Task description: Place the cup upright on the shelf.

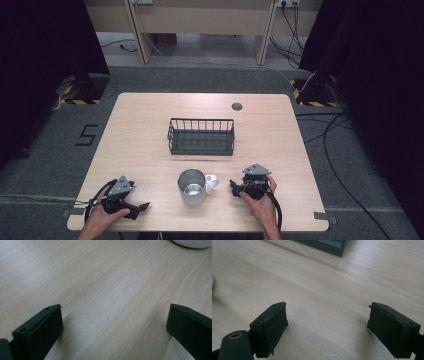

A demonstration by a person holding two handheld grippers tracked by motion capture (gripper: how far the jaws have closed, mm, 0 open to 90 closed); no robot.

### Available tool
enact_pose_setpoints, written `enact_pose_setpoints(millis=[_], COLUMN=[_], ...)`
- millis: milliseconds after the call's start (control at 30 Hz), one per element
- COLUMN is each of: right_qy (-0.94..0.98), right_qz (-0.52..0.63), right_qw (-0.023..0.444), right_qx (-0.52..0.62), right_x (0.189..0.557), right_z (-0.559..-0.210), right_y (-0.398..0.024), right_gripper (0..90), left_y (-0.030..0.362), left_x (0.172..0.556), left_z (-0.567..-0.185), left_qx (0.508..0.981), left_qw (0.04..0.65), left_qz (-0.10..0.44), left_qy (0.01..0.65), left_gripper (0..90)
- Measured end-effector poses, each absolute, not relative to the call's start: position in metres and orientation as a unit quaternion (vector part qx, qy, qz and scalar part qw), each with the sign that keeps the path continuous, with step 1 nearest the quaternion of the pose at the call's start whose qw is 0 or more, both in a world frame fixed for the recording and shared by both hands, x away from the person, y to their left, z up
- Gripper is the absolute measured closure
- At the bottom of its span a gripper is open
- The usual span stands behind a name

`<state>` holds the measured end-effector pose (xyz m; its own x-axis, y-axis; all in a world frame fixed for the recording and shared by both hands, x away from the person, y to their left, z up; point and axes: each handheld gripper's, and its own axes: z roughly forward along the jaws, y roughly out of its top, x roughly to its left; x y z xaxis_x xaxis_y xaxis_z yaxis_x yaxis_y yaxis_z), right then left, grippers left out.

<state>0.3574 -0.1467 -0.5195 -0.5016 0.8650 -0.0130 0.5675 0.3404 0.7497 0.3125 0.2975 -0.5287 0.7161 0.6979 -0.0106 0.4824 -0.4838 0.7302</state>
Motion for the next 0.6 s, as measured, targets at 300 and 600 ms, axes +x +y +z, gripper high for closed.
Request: enact_pose_setpoints(millis=[300,600], right_qy=[0.791,0.794], right_qz=[0.390,0.405], right_qw=[0.211,0.227], right_qx=[0.421,0.391], right_x=[0.344,0.331], right_z=[-0.508,-0.499], right_y=[-0.148,-0.149], right_gripper=[16.9,16.9], left_y=[0.298,0.298], left_x=[0.313,0.313], left_z=[-0.529,-0.529], left_qx=[0.849,0.849], left_qw=[0.371,0.371], left_qz=[0.145,0.145], left_qy=[0.348,0.348], left_gripper=[0.0,0.0])
